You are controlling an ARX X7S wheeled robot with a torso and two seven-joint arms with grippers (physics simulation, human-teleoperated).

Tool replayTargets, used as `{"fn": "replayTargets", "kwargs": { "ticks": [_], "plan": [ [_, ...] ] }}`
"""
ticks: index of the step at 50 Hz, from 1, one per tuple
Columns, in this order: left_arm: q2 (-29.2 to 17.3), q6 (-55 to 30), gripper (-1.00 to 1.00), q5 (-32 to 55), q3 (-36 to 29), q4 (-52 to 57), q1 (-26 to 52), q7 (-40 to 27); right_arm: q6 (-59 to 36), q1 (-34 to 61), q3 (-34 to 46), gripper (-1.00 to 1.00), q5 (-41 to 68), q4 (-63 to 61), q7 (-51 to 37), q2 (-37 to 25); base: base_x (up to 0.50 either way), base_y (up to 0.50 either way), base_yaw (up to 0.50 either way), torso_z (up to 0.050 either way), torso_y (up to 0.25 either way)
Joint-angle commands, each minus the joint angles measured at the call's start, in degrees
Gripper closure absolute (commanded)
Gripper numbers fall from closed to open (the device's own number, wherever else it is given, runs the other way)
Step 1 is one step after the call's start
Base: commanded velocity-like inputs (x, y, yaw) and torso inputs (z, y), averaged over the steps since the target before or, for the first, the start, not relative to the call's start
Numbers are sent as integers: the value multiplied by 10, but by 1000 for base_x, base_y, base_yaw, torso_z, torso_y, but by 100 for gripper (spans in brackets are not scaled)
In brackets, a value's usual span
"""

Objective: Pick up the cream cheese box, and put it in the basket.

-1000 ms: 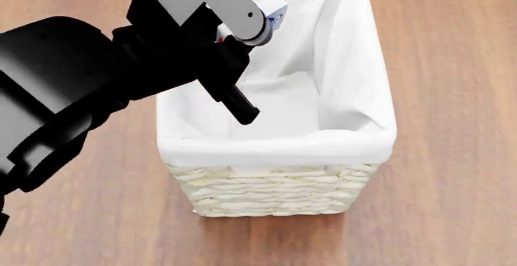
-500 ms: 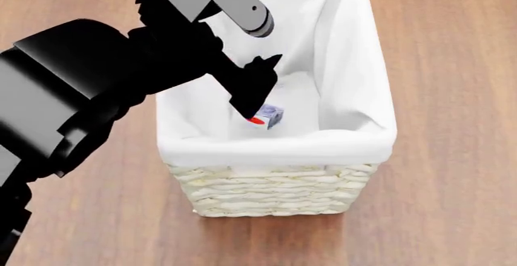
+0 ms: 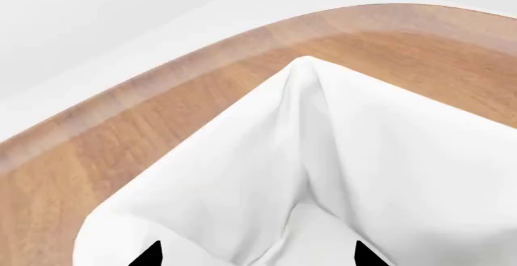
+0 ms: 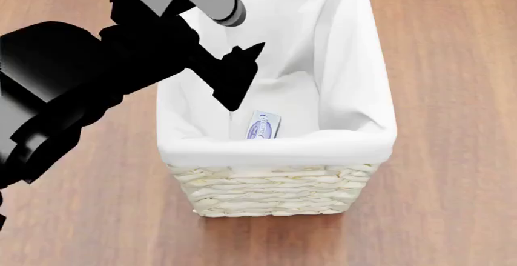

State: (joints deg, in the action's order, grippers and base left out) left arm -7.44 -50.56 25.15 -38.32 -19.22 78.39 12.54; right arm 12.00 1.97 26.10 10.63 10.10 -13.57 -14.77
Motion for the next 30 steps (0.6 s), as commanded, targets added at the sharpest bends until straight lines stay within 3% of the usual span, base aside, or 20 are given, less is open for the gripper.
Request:
{"fn": "replayTargets", "kwargs": {
  "ticks": [1,4,9,12,15,16,18,25,30],
  "plan": [
    [-52,-47,-100,23,35,132,-45,-55,-11,4,-8,-100,7,-15,-8,-7,0,0,0,0,0],
    [-85,-57,-100,38,57,225,-90,-79,-29,3,-27,-100,20,-54,-22,-22,0,0,0,0,0],
    [-112,-61,-100,52,81,286,-129,-97,-53,3,-43,-100,28,-97,-38,-36,0,0,0,0,0],
    [-154,-17,-100,42,103,382,-225,-136,-83,10,-58,-100,21,-144,-60,-53,0,0,0,0,0],
    [-155,-10,-100,50,119,394,-243,-144,-88,10,-60,-100,21,-154,-64,-56,0,0,0,0,0],
    [-166,15,-100,74,163,446,-314,-162,-112,10,-72,-100,20,-202,-79,-69,0,0,0,0,0],
    [-171,18,-100,88,193,484,-356,-187,-132,8,-79,-100,21,-240,-89,-79,0,0,0,0,0],
    [-158,11,-100,162,298,564,-435,-249,-164,9,-91,-100,21,-300,-105,-94,0,0,0,0,0],
    [-159,43,-100,119,302,609,-481,-290,-188,4,-105,-100,25,-353,-118,-109,0,0,0,0,0]
  ]
}}
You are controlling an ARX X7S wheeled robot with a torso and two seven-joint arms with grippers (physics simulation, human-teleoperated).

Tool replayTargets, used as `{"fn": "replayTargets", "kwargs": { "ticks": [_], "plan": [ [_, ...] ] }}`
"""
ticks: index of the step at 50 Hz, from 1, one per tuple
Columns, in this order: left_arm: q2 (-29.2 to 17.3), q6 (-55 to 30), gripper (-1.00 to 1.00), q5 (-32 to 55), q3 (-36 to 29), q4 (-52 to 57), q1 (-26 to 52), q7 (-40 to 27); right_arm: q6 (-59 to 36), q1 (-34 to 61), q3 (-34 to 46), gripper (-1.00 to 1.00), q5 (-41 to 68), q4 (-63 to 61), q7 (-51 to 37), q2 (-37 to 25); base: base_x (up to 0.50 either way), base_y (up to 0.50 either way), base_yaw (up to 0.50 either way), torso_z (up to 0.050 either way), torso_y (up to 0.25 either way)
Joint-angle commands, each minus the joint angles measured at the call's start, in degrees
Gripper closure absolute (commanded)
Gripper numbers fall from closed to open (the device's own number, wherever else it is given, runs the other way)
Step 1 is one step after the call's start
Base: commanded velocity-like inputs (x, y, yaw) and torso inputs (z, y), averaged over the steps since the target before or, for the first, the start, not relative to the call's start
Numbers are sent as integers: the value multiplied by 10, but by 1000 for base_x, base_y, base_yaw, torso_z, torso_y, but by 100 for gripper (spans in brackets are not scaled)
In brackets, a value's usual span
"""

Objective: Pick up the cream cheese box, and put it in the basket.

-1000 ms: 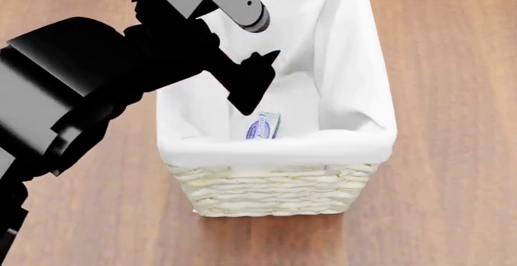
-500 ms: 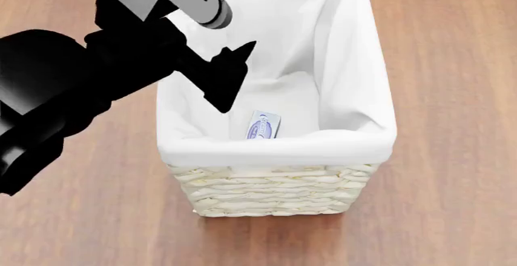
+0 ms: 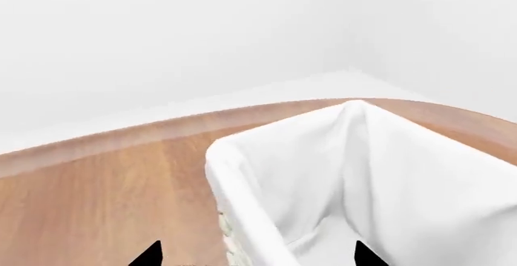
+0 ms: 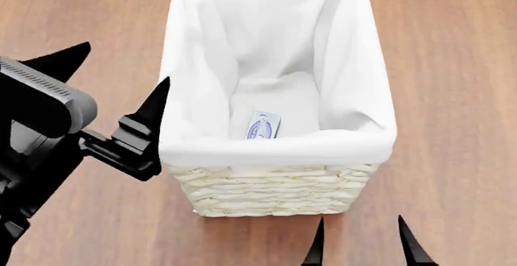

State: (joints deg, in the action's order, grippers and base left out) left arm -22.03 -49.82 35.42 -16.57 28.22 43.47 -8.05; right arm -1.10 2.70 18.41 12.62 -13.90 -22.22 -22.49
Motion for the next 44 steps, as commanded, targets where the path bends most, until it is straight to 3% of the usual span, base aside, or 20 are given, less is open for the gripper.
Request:
{"fn": "replayTargets", "kwargs": {
  "ticks": [1,10,17,29,33,39,44],
  "plan": [
    [-15,40,-100,13,87,144,-138,-89,-61,-4,-32,-100,6,-126,-34,-36,0,0,0,0,0],
    [-16,63,-100,-53,77,195,-167,-148,-120,-10,-89,-100,38,-263,-67,-73,0,0,0,0,0],
    [-17,37,-100,-29,100,255,-165,-180,-180,0,-136,-100,73,-371,-96,-102,0,0,0,0,0],
    [-15,30,-100,-7,118,259,-145,-204,-246,40,-163,-100,124,-460,-141,-138,0,0,0,0,0],
    [-18,17,-100,3,125,279,-138,-218,-200,54,-130,-100,172,-460,-227,-221,0,0,0,0,0],
    [-25,9,-100,10,128,309,-135,-241,-73,105,-22,-100,229,-461,-396,-399,0,0,0,0,0],
    [-49,38,-100,31,132,317,-144,-273,2,148,51,-100,239,-460,-472,-485,0,0,0,0,0]
  ]
}}
